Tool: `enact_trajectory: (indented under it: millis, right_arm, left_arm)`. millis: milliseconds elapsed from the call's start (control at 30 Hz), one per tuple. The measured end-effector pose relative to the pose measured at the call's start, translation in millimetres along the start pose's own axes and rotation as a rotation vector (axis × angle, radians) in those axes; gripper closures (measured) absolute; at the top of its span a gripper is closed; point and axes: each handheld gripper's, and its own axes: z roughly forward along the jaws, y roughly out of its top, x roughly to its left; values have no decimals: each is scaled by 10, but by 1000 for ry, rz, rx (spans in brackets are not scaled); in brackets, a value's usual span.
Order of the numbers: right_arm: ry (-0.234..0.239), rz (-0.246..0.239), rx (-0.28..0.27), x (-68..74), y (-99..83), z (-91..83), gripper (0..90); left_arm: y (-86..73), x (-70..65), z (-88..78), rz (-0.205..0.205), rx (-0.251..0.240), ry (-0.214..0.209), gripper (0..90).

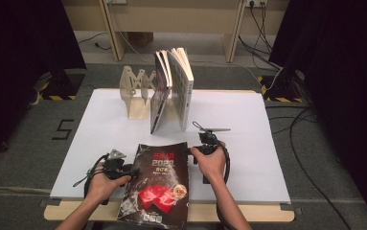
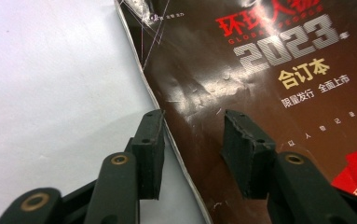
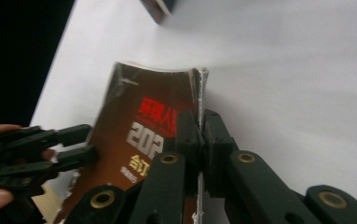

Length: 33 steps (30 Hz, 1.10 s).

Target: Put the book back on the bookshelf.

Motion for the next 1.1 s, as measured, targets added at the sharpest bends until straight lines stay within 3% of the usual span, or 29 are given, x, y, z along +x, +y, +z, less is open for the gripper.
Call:
enact_trajectory:
  millis: [67, 300, 467, 667, 1100]
  right_arm:
    - [15, -3, -28, 67, 11, -71, 874]
    - [47, -67, -103, 293, 57, -194, 875]
    - [74, -89, -153, 468, 118, -256, 876]
    - [87, -132, -207, 681, 229, -334, 876]
    - [79, -221, -274, 1055, 369, -247, 876]
  left_arm:
    - [14, 29, -33, -16, -12, -15, 554]
    - [193, 86, -296, -22, -133, 3, 536]
    - [278, 93, -434, -22, -174, 2, 514]
    - [341, 133, -536, -42, -211, -2, 479]
    - [364, 206, -625, -78, -248, -1, 404]
